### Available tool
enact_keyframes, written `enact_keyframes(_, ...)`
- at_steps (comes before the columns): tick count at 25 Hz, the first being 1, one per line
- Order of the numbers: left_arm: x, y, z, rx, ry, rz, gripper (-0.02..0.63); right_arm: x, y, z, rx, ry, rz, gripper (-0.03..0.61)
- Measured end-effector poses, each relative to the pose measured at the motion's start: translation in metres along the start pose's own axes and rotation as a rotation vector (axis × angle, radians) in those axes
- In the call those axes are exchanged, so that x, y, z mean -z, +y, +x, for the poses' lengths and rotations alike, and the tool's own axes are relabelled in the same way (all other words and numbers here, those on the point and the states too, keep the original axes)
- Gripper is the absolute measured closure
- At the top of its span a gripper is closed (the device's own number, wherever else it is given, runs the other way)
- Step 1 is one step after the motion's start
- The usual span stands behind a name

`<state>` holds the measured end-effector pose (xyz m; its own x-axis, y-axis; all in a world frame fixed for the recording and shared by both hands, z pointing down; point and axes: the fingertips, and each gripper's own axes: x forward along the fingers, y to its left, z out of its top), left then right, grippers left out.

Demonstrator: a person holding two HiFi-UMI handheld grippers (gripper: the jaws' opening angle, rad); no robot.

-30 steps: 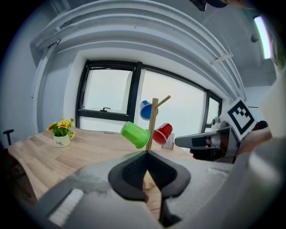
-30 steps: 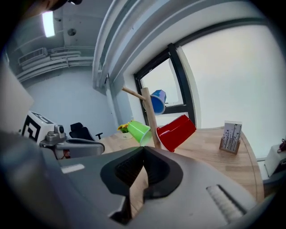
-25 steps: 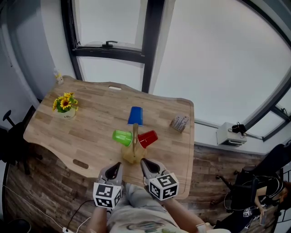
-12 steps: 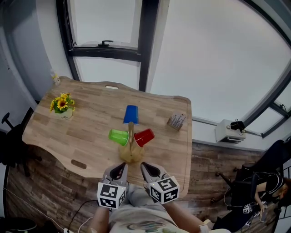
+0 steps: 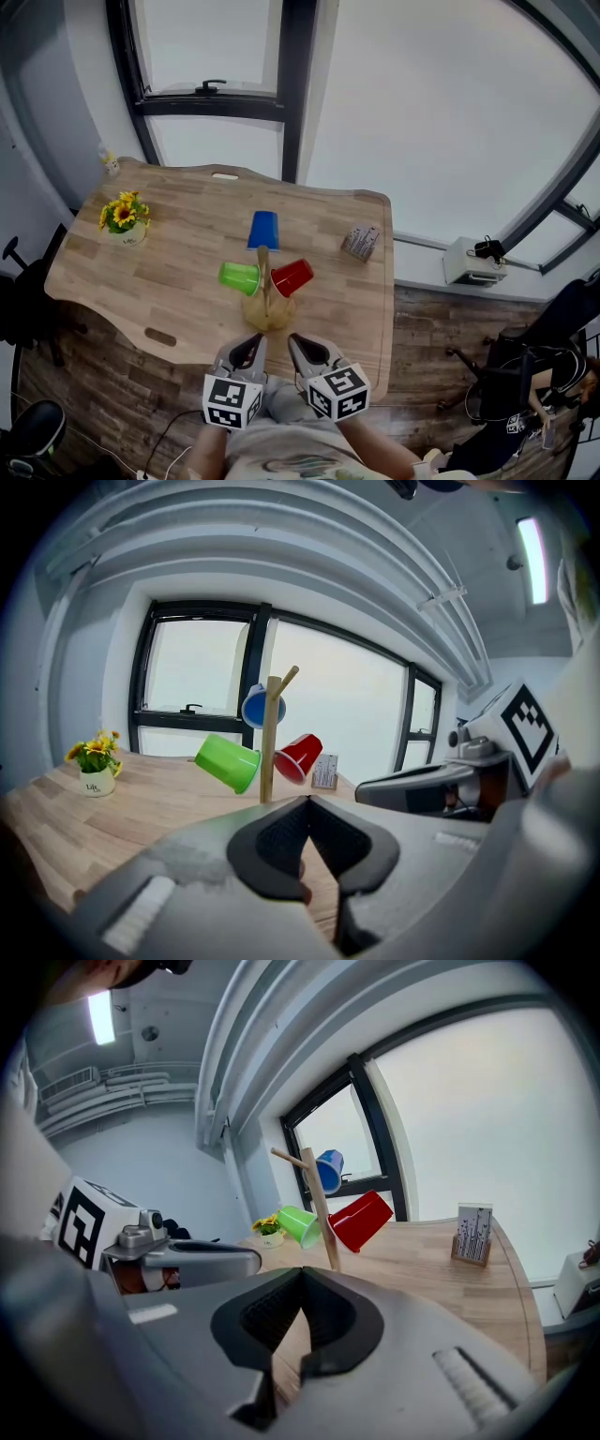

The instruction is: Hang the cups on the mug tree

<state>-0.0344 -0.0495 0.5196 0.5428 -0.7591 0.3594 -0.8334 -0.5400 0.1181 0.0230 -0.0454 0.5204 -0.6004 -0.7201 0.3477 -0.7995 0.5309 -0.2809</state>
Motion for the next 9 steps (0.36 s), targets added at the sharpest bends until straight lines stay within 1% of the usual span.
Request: enact_keyframes(9,0.0039,-0.0046,0.0024,0.011,0.006,0.002,0.609,0.005,-0.0018,-0.0034,0.003,0.003,0.017,0.58)
